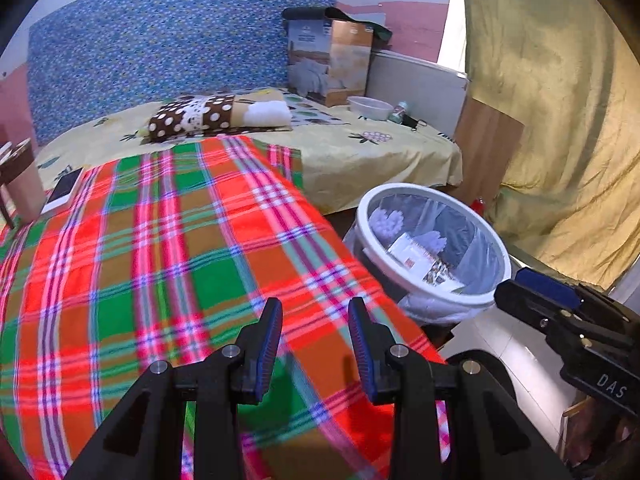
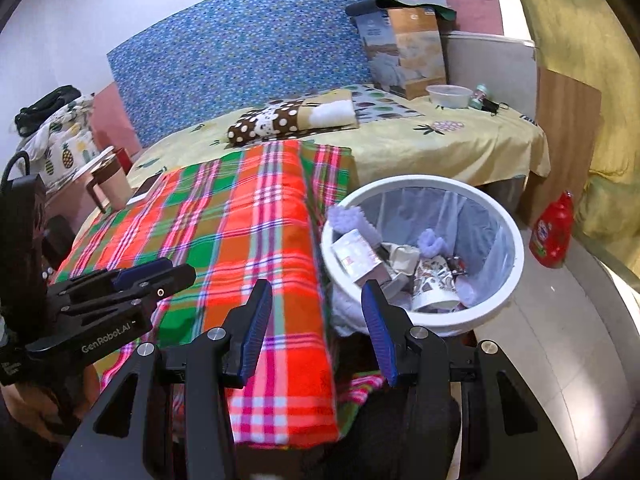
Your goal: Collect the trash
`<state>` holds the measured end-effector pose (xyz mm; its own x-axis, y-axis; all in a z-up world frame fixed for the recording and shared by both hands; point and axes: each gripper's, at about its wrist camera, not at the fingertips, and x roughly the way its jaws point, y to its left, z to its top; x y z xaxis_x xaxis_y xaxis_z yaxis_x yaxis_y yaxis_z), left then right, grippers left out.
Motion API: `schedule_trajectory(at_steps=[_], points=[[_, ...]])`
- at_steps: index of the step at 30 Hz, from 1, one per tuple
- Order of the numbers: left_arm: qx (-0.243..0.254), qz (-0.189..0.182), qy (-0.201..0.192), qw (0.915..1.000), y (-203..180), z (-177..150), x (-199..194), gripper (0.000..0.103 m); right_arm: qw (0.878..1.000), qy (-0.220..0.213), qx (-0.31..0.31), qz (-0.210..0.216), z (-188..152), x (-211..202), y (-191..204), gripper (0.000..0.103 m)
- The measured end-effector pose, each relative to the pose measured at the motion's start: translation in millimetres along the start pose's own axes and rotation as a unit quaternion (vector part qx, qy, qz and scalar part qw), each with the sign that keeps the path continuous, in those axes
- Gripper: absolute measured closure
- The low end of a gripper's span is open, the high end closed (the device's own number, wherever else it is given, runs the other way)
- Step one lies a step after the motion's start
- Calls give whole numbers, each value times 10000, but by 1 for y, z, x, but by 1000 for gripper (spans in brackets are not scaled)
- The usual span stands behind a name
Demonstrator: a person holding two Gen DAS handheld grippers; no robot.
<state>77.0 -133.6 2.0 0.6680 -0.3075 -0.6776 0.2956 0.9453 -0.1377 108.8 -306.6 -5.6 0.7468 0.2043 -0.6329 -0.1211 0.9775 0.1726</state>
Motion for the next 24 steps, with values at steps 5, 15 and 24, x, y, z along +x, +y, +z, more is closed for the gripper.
schedule_trajectory(at_steps=[5,15,24], points=[[-68,185,47,9998,11,-16,-10,69,9999,-12,-115,73,-9,-5,12,54],[-130,326,11,9994,19,-29,-27,69,9998,-84,-152,58,-16,-12,22,54],[-156,325,-39,9993,18,-32,-36,69,9998,-111,-174,44,-20,-15,26,54]])
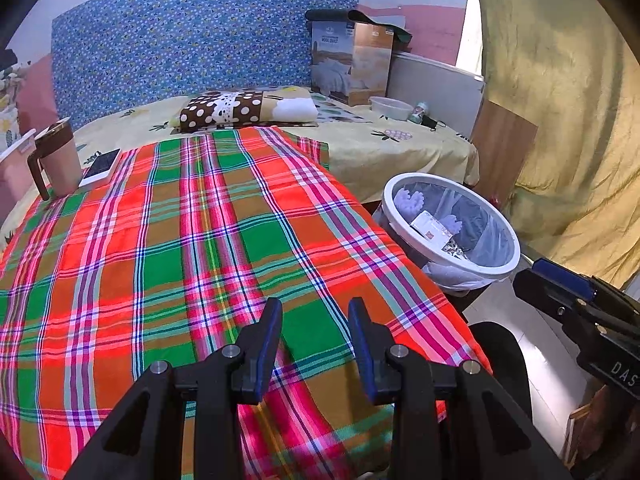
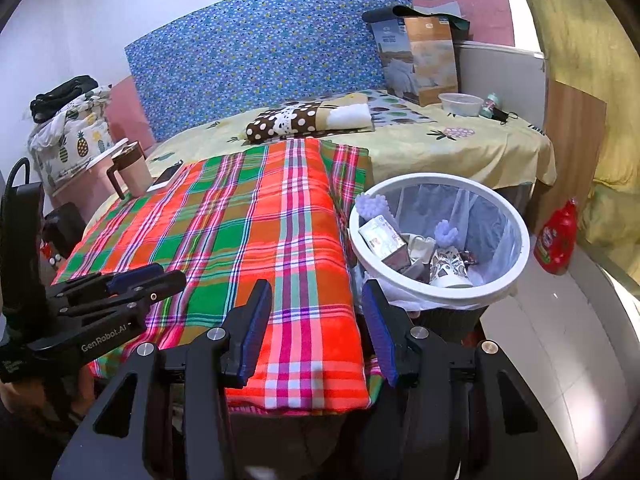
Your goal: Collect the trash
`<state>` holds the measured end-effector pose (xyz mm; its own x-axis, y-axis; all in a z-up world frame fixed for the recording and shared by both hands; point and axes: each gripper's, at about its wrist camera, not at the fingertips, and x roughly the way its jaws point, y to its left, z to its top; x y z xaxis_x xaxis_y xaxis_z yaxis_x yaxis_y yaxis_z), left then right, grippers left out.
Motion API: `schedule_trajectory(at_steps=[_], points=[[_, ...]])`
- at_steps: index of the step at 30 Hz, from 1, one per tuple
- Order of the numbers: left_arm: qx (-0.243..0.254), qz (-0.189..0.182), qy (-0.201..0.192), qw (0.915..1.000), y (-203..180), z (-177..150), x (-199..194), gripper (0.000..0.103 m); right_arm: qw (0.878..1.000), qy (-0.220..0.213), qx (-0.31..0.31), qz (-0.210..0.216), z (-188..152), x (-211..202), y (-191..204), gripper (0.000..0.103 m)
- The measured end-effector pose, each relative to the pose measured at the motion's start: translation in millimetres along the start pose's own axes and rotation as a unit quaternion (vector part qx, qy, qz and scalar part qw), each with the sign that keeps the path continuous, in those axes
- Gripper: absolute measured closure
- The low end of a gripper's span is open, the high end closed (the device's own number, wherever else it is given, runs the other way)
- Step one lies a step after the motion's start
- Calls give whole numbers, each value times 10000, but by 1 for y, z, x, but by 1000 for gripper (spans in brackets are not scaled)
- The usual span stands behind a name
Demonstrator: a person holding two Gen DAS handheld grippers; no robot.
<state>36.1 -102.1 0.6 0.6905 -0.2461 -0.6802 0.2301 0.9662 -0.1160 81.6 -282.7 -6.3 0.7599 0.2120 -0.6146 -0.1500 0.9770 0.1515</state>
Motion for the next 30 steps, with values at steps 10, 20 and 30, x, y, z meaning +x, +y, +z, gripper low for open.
schedule_trajectory(at_steps=[10,20,30], points=[[-34,43,-5,10000,1,-2,-5,69,10000,24,-27,-21,-3,-2,3,54],[0,68,-39,10000,0,-1,-7,69,10000,34,-54,-22,-4,-2,7,54],[30,71,-47,10000,0,-1,-6,69,10000,37,-53,-18,-3,-2,6,54]])
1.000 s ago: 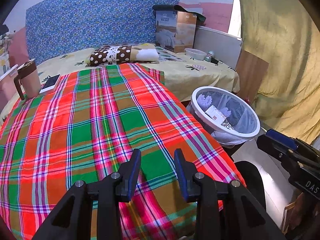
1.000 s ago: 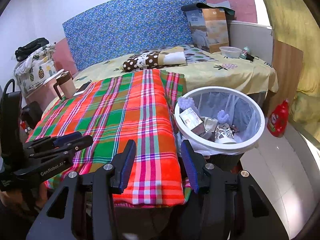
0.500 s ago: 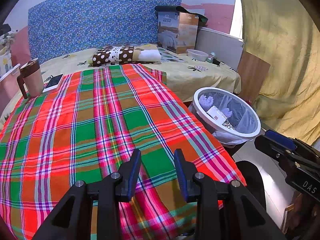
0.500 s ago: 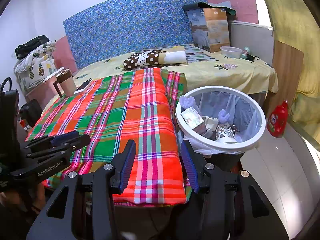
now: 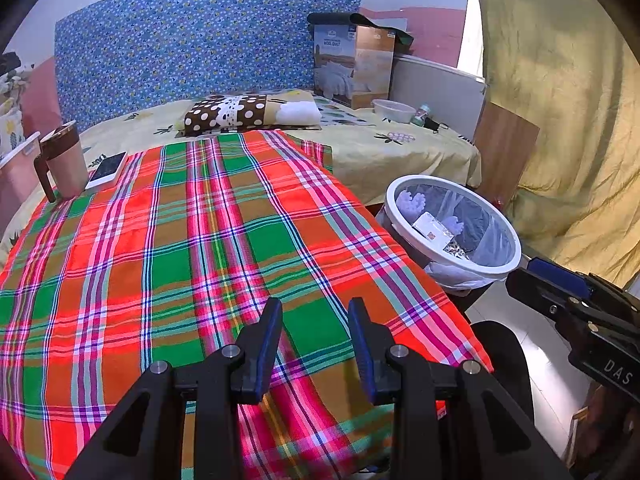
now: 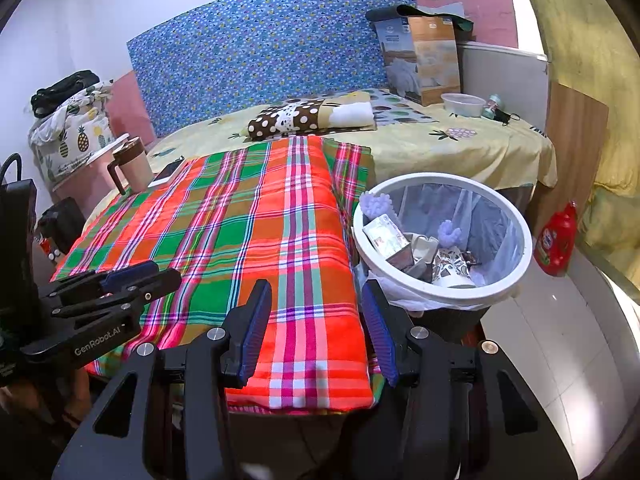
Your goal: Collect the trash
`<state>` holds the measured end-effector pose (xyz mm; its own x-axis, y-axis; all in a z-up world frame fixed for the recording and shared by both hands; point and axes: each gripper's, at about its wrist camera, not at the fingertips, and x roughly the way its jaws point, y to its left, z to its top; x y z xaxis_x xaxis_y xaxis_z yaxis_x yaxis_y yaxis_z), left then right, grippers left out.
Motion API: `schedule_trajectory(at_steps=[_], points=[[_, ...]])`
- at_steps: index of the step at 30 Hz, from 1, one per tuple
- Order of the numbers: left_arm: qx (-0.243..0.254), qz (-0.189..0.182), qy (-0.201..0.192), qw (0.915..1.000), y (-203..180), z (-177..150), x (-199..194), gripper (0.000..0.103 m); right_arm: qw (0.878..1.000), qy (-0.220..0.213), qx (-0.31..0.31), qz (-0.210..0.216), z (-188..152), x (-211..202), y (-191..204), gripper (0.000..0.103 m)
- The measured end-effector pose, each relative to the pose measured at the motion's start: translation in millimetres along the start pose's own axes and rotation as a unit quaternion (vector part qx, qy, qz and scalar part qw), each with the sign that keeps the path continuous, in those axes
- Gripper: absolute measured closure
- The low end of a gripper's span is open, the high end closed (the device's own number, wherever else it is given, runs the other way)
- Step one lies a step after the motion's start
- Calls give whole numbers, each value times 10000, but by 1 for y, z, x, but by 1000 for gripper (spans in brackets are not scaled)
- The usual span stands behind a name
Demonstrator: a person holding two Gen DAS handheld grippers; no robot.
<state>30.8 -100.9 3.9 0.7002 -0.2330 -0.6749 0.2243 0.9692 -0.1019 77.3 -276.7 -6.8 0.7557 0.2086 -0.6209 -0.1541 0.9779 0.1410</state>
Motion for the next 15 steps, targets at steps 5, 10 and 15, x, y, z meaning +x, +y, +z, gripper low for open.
schedule_trajectory(at_steps=[5,10,15], points=[[3,-10,-7,10000,0,-1,0,69,10000,-1,-1,-4,0,0,0,54],[3,-9,-6,10000,0,-1,0,69,10000,-3,-3,-1,0,0,0,54],[3,-5,-6,10000,0,0,-1,69,10000,-4,-9,-1,0,0,1,54]])
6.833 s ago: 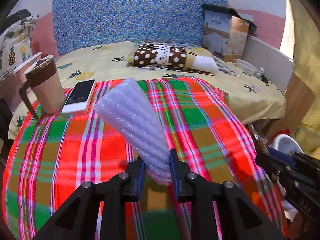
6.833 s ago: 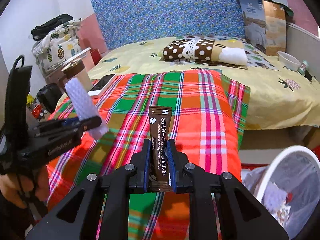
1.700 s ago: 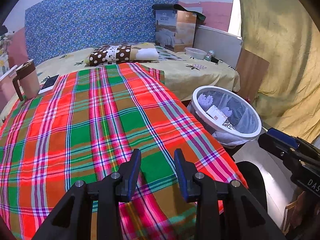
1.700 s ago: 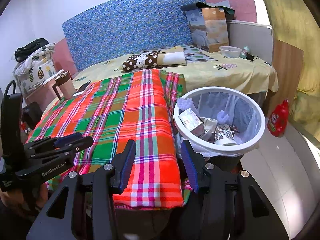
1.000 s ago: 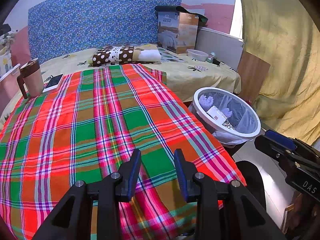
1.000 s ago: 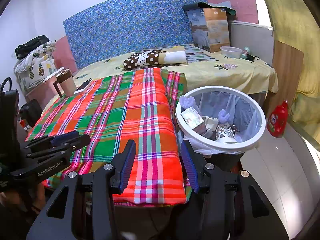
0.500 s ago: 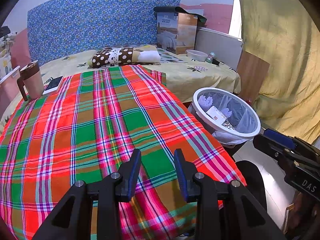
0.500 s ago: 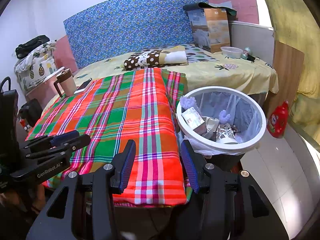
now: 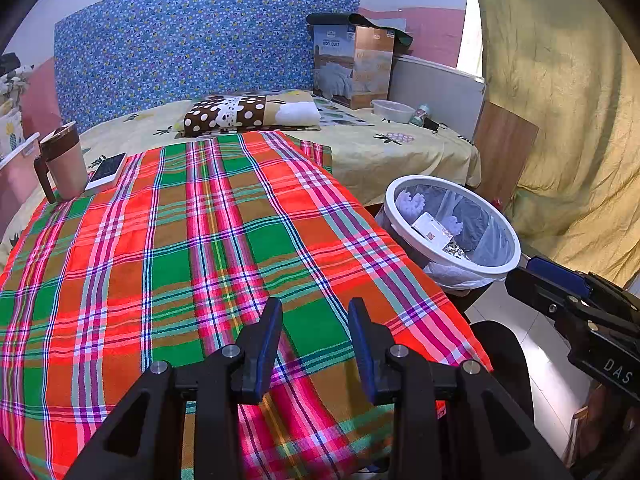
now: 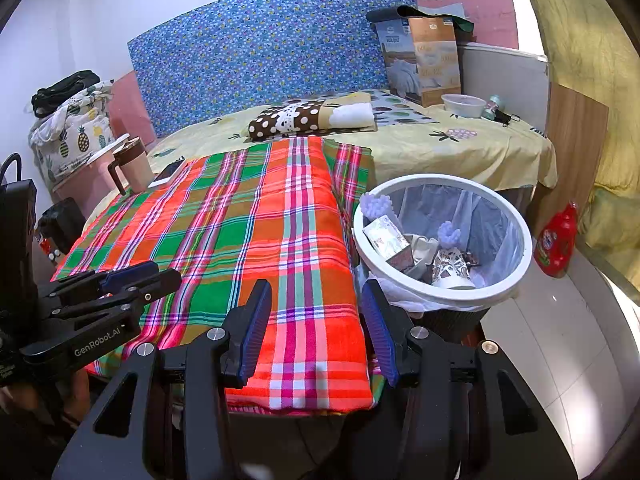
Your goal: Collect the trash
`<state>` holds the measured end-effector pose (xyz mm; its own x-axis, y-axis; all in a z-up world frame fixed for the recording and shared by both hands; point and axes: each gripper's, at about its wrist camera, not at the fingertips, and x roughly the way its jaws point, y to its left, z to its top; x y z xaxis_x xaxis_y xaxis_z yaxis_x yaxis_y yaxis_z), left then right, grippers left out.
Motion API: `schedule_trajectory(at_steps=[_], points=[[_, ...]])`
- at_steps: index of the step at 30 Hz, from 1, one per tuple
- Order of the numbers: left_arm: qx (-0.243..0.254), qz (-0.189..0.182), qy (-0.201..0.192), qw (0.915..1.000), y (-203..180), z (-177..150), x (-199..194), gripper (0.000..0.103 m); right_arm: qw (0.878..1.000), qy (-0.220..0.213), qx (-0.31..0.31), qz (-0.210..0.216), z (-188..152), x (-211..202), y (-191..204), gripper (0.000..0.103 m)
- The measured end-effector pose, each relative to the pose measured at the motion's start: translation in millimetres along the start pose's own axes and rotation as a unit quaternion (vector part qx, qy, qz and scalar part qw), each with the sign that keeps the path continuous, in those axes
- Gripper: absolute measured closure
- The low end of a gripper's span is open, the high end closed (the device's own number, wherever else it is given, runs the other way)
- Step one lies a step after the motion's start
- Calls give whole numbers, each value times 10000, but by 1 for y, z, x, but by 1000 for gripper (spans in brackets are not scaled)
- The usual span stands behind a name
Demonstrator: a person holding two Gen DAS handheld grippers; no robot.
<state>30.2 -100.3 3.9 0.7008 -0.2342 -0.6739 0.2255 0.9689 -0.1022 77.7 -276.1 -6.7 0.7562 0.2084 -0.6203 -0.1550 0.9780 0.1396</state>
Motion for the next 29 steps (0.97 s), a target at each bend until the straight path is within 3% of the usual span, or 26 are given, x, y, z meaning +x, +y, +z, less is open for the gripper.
schedule_trajectory(at_steps=[29], points=[[78,-24,19,10000,-2,-2,2,69,10000,27,-22,3,1,2,5,54]])
